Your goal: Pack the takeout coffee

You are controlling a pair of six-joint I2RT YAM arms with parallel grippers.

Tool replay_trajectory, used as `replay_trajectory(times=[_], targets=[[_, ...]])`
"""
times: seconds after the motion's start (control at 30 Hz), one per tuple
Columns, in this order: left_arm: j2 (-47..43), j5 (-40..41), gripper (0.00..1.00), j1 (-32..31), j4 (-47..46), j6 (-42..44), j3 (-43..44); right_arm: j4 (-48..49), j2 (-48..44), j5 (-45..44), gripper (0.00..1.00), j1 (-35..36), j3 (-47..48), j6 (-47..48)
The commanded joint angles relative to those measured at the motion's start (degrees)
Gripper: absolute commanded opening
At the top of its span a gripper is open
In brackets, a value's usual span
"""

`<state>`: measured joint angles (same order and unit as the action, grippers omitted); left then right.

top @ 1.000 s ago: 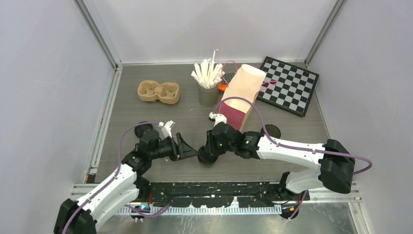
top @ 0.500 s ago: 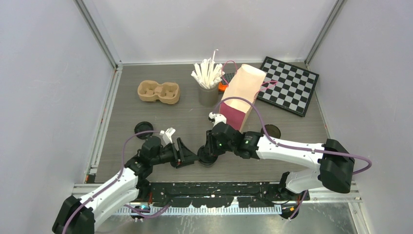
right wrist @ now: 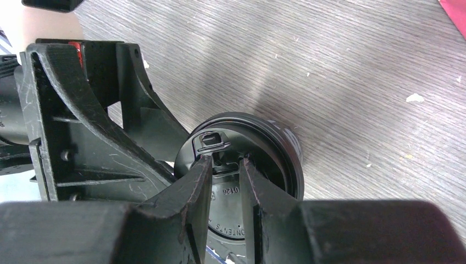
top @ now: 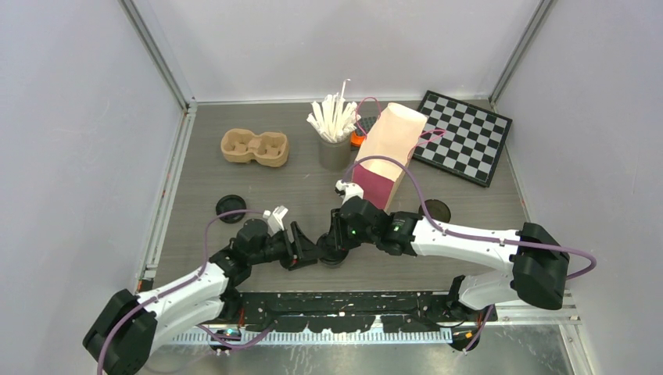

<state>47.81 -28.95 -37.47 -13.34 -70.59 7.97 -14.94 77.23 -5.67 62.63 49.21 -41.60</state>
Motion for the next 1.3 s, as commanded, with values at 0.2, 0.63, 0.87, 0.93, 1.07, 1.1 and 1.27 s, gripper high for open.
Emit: replay_trajectory(times=[0.2, 0.63, 0.87, 0.93, 1.07, 1.1, 1.27], targets=[[3.4, 4.9, 0.57, -3.3, -5.6, -0.4, 0.4, -6.7, 2.1, 1.1, 0.31, 0.7, -4.9, -1.0], [3.6, 11.8, 0.38, -4.8, 10.6, 4.7, 3.0, -5.9, 0.1, 0.7, 0.31, 0.9, -8.1, -2.1], [4.2, 12.8, 0.35, -5.2, 12.8, 6.0, 3.6, -5.5, 0.3, 1.1, 0.31, 0.9, -7.9, -2.1], [3.3, 12.6, 0.35, -5.2, 13.1, 6.5, 4.3, -6.1, 0.0, 1.7, 0.31, 0.8, -6.3, -1.8], [0.9, 13.8, 0.36, -5.3, 18.5, 9.2, 7.1, -7.7, -1.9, 2.6, 0.35, 0.8, -1.6, -0.8], [0.4, 14.1, 0.36, -5.2, 19.7, 9.8, 7.7, -8.3, -2.7, 2.4, 0.35, 0.9, -0.1, -0.4], [-1.7, 15.1, 0.39, -5.2, 23.3, 11.9, 9.9, -11.4, -5.9, 0.7, 0.37, 0.8, 3.0, 0.5]])
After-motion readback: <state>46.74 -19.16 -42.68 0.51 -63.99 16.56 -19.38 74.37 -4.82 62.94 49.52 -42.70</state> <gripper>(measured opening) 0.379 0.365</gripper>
